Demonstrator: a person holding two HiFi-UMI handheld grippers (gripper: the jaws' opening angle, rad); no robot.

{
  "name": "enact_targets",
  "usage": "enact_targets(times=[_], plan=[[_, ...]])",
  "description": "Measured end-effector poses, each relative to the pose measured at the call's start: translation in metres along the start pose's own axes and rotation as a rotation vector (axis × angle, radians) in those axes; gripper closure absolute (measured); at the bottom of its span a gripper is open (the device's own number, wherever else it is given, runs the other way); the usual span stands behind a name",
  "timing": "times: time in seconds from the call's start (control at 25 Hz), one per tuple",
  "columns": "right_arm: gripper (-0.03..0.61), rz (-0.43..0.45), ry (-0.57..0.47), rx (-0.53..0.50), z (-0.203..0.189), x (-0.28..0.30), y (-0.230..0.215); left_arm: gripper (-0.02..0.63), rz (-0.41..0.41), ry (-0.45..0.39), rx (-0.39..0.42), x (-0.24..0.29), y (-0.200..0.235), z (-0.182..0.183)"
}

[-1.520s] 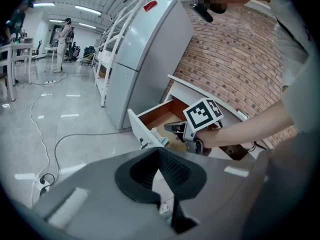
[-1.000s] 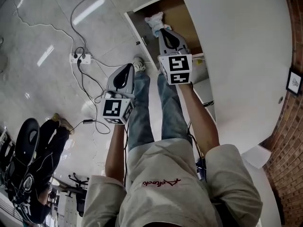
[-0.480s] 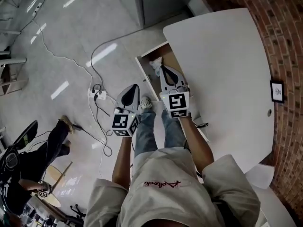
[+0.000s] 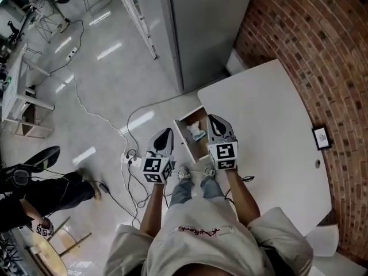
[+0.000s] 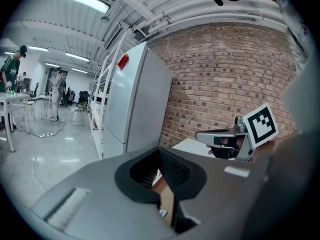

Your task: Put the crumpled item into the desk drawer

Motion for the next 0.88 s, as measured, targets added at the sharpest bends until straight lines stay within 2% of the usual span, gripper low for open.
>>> enact_targets(times=[0.16, 0.6, 0.88], plan=[[0.566, 0.004, -0.043, -0.026, 0.031, -0.008, -0.006, 0.604, 0.016, -0.048, 0.029, -0.001, 0.002, 0.037], [0.566, -0.008, -0.146, -0.051, 0.092, -0.042, -0.020, 0.604, 0.068, -0.135, 0.077, -0.018, 0.002, 0.096], [0.566, -0.012, -0.175, -0.062, 0.106, -0.055, -0.023, 0.604, 0.088, -0.167, 0.070, -0.030, 0.002, 0.109]])
Point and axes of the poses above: the fingertips, and each gripper's own axes: x forward along the fingers, y to its left, z out of its top, the point moved 2 cm from there along -x, backward along the fingers, and after that the axes turned 7 degrees about x, right-handed, at the moved point
